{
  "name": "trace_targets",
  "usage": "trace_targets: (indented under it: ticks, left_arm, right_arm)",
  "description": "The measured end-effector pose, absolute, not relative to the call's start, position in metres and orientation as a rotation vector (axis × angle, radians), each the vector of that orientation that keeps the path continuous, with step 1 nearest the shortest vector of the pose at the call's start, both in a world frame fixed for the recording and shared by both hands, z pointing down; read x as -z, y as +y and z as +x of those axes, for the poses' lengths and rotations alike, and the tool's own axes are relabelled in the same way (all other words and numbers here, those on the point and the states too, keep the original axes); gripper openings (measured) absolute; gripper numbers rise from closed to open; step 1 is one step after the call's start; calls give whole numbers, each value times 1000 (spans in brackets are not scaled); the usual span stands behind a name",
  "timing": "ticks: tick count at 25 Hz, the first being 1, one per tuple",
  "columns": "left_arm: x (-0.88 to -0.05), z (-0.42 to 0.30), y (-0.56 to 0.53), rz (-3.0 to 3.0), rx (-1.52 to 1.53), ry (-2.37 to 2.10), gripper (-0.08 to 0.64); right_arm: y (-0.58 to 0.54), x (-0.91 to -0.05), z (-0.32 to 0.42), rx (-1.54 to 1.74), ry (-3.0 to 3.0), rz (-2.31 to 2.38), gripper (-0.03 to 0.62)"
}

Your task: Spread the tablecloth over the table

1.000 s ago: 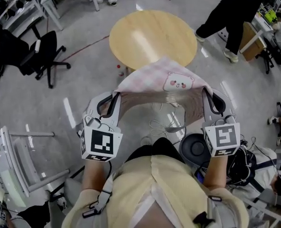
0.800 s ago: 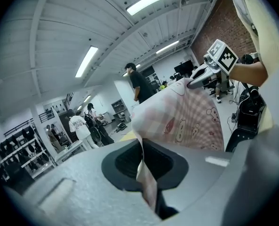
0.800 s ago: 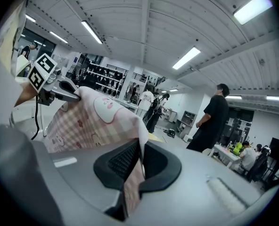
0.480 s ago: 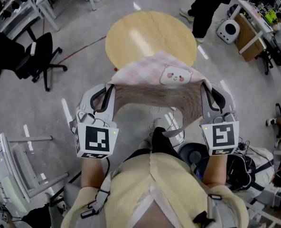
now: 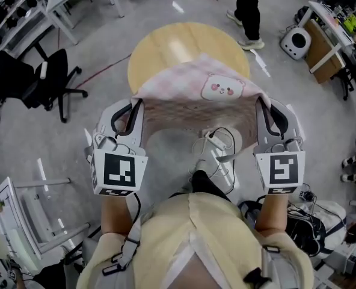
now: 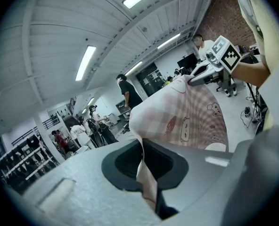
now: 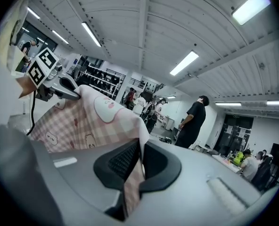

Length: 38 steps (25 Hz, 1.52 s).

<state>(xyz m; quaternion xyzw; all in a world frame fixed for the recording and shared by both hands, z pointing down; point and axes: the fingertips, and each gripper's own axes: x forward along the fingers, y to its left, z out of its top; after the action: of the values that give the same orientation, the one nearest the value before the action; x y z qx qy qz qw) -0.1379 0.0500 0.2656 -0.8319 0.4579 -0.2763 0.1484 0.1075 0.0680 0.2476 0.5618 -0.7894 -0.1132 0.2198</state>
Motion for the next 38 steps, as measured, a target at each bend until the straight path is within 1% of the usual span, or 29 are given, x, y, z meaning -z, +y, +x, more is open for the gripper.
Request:
trace_targets:
  ticks: [8, 14, 18, 27, 38]
  left_arm:
    - [-261, -118, 2, -2303, 867, 1401, 6]
    - [-242, -102, -33, -2244, 858, 1441, 6]
    - [-236, -91, -52, -2217, 871, 1422, 8]
    - [-221, -92, -104, -2190, 858, 1386, 8]
    - [-187, -81, -191, -2194, 780, 1253, 11]
  right_arm:
    - [15, -249, 126, 341, -2268, 1511, 11]
    - [-13, -247, 141, 357, -2306, 1477, 11]
    - [-32, -245, 153, 382, -2305, 1473, 11]
    - [-75, -230, 149, 430, -2275, 1500, 12]
    - [-164, -192, 157, 543, -2161, 1612, 14]
